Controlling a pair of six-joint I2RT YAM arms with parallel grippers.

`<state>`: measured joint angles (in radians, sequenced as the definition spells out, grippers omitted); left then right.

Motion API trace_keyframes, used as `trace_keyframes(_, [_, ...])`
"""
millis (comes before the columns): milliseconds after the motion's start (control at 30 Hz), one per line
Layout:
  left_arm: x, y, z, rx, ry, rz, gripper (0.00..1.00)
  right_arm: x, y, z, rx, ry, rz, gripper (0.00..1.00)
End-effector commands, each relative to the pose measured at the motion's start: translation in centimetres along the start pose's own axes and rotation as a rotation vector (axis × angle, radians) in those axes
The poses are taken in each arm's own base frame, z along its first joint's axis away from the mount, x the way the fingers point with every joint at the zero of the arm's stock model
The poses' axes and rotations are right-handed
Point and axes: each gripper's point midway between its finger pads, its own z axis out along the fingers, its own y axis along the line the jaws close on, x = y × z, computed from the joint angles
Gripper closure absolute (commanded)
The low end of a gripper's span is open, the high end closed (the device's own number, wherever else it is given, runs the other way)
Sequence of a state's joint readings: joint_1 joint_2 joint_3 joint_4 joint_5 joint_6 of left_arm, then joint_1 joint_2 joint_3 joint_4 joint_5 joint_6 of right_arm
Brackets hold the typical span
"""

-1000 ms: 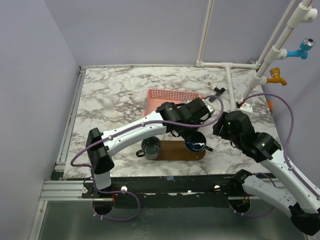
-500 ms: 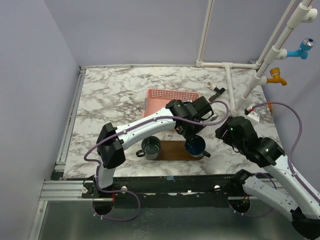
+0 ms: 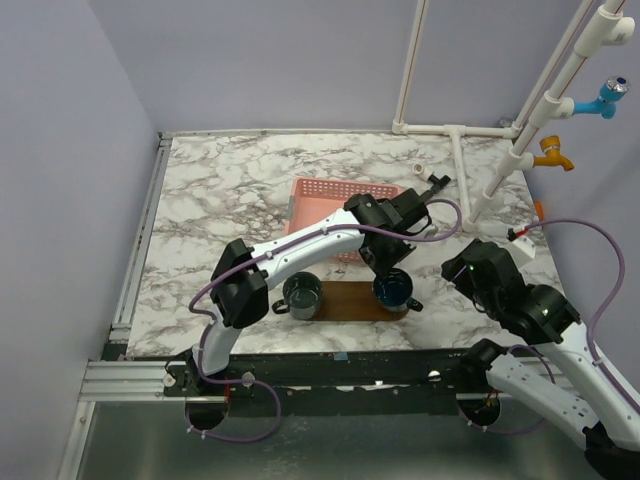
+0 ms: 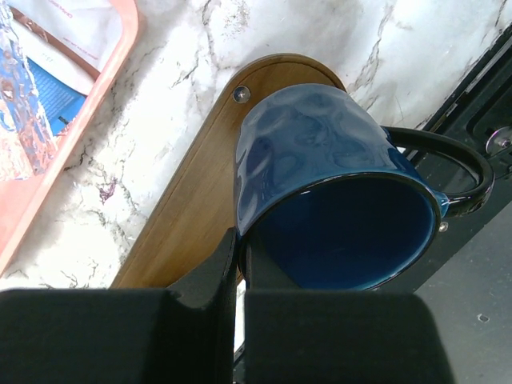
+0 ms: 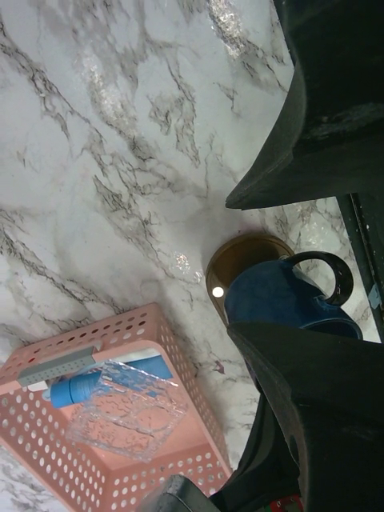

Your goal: Prepare toiletry sets of a toothbrush and toothpaste on the tray

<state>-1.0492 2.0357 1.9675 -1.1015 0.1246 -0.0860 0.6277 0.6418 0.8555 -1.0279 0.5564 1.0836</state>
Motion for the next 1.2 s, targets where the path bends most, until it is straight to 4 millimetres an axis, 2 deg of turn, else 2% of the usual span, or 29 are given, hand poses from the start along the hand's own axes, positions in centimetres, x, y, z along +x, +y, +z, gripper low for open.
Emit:
trace_keyframes(0, [-0.7,-1.4,-0.5,0.063,-0.006,0.014,1.00,-0.5,-0.9,0.0,0.040,-0.032,0.017,0.39])
trace_keyframes(733, [0.2,-1.7,1.8,0.090,0.089,-0.023,0.99,-0.2,-0.2,0.1,-0.010,-0.024,0.008,0.38])
trace_keyframes(933, [-0.2,-1.5,1.7,0.075,0.076,-0.021,0.85,-0.4,0.0,0.1,-0.017,-0.029,0.005,0.38])
trace_keyframes(1167, [-1.0,-1.0,1.7,0.060,0.062,-0.026,0.82,-0.5,-0.2,0.0,-0.019,-0.036,0.004,0.38])
